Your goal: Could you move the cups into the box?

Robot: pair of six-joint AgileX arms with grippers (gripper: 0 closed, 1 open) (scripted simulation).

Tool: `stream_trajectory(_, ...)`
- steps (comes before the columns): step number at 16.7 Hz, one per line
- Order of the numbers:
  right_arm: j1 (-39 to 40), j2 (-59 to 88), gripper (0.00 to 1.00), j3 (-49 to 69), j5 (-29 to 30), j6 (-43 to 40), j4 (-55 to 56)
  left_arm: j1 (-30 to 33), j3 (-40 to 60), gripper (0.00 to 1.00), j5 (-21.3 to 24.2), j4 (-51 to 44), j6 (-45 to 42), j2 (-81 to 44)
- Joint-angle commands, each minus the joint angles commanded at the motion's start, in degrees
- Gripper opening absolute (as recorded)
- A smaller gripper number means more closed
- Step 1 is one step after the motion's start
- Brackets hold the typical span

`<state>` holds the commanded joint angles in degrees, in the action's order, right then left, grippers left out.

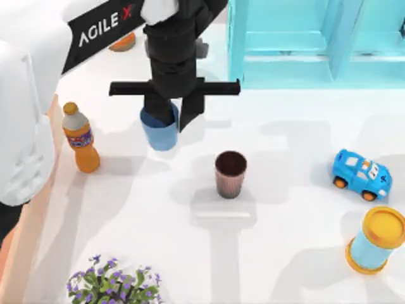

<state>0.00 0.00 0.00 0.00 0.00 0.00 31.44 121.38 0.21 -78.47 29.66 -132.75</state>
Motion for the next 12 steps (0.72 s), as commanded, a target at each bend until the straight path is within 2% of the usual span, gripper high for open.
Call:
stream_trajectory(5,0.0,0.0,1.0,0.0,0.0,0.0,0.0,-3.31,-1.7,0.0,-0.04,-3.47,-3.24,5.05)
stream_trajectory(12,0.0,0.0,1.0,0.0,0.0,0.0,0.0,-3.28,-2.6,0.0,0.59,-4.66,-4.89,6.84)
